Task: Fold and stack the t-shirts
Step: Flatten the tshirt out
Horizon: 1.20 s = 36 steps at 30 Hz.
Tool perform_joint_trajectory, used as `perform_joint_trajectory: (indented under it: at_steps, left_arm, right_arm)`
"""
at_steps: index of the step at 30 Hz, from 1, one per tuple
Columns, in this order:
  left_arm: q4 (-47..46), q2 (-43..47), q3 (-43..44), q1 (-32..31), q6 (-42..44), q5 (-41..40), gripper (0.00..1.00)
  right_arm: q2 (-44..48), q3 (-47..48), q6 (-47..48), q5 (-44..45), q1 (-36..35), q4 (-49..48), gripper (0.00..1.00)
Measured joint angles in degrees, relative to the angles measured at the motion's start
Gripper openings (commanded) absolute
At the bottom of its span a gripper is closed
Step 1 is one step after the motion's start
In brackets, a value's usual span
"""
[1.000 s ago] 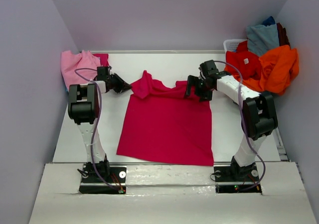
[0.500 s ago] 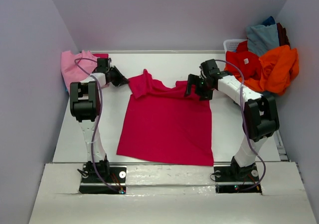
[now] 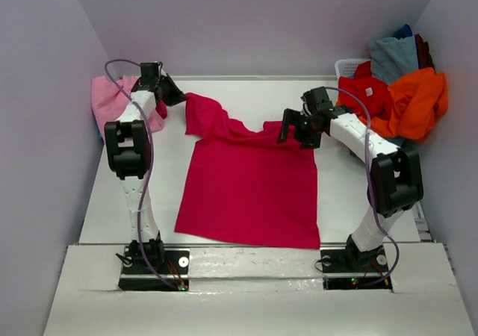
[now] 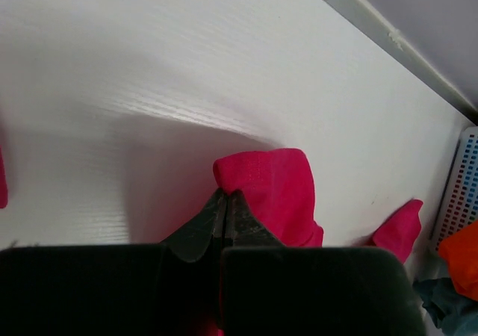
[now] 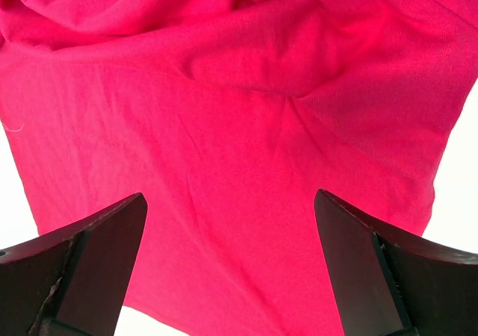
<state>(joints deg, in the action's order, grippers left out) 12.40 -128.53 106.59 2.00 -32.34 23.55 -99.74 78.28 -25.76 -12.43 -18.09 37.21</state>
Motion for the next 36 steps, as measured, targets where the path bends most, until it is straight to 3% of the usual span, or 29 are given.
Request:
perform_joint_trajectory:
  at_steps: [22,23,24,25,26,27,28,34,36]
  left_arm:
    - [8.0,-7.0,17.7,2.0,0.8,-6.1,0.07]
    - [8.0,-7.2,18.1,2.3,0.8,-6.1,0.11]
    - [8.0,-7.5,18.4,2.3,0.7,-6.1,0.24]
    - [7.7,-7.9,18.6,2.5,0.6,-6.1,0.58]
    - [7.5,-8.3,18.7,2.6,0.5,-6.0,0.66]
    - [7.2,-8.7,18.8,2.6,0.5,-5.9,0.92]
    - [7.0,-9.1,18.8,2.6,0.2,-5.9,0.99]
    - [5.9,-9.7,16.4,2.4,0.0,-5.1,0.99]
    - [3.8,-8.4,11.7,2.1,0.0,-5.1,0.99]
  right_arm:
    - [0.1,0.0,0.0,0.0,0.0,0.3,1.00]
    - [0.1,0.0,0.0,0.0,0.0,0.3,1.00]
    - [0.1,0.0,0.0,0.0,0.0,0.3,1.00]
    - [0.1,0.0,0.0,0.0,0.0,0.3,1.00]
    - [0.1,0.0,0.0,0.0,0.0,0.3,1.00]
    - [0.1,0.0,0.0,0.0,0.0,0.3,1.00]
    - [0.1,-0.1,0.0,0.0,0.0,0.3,1.00]
    - [0.1,-0.2,0.0,0.0,0.0,0.3,1.00]
    - [0.1,-0.2,0.0,0.0,0.0,0.3,1.00]
